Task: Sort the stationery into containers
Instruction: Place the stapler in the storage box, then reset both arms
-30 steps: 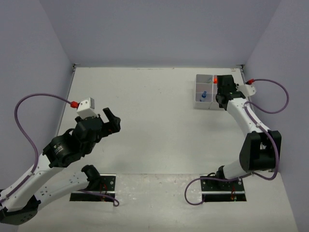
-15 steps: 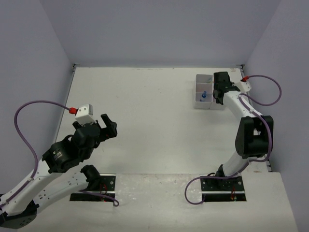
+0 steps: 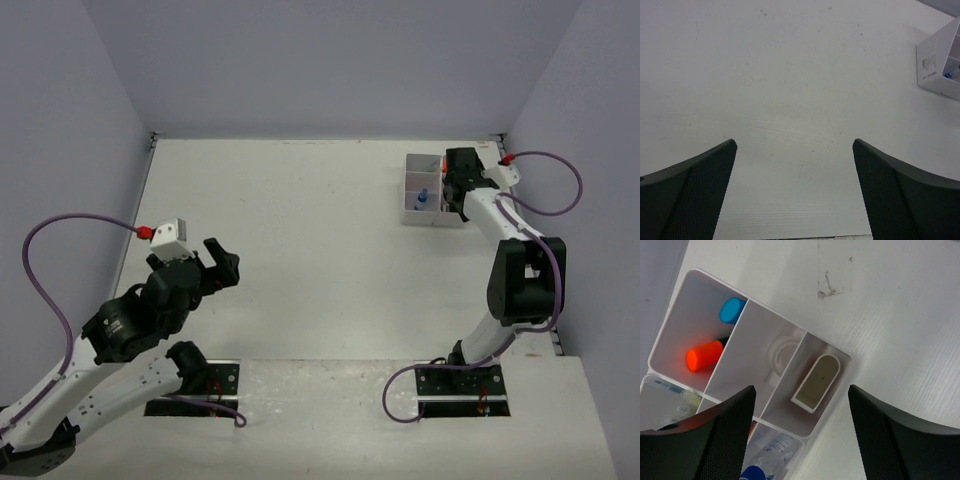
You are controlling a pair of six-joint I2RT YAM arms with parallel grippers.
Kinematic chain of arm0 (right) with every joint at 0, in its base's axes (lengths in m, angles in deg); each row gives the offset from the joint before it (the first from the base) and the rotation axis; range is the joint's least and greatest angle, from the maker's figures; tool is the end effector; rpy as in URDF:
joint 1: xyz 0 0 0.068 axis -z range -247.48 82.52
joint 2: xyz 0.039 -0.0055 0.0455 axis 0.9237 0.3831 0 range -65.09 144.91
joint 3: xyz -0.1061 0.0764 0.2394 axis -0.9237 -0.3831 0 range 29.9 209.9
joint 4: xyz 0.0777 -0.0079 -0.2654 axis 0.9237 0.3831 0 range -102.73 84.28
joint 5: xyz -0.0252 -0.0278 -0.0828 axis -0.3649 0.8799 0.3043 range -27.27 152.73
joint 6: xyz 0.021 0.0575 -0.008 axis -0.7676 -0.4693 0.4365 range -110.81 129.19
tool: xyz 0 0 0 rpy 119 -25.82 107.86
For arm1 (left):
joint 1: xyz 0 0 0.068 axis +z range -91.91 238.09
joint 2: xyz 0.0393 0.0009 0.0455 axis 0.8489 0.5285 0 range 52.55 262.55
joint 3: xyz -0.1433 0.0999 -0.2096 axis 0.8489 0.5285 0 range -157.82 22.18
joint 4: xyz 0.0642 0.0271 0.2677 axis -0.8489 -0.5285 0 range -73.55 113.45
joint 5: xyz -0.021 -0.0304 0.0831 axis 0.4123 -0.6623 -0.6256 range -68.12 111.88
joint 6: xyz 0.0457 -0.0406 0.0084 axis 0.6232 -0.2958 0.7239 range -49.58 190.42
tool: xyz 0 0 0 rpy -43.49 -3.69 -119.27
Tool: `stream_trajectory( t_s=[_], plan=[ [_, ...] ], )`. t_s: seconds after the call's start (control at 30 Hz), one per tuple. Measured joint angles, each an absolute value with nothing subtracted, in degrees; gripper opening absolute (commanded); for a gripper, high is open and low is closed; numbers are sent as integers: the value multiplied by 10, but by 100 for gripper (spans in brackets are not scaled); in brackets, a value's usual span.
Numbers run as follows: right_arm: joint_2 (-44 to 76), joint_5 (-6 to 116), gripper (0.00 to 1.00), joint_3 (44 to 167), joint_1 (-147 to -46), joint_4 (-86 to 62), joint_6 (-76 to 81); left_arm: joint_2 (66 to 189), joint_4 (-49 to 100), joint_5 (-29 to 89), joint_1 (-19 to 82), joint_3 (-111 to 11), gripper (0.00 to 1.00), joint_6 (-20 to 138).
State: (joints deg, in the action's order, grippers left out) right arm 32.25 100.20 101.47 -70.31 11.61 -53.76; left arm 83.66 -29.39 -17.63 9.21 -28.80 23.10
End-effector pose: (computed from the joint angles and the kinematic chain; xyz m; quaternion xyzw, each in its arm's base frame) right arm 0.3871 -0.0092 0.2306 0.5407 0.7156 -0.0781 0.4353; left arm 0.0955 -0.0645 0.3352 -0.1500 0.8291 -0.1361 0.5211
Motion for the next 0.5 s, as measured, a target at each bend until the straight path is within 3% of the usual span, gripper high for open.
stream_trajectory(
  t_s=[0.27, 0.5],
  plan=[
    [285, 979, 97, 993, -710, 88, -474, 844, -296, -195, 92, -288, 100, 227],
    [1, 972, 99, 929, -882, 80, -239, 942, -303, -230, 92, -292, 100, 238]
  ],
)
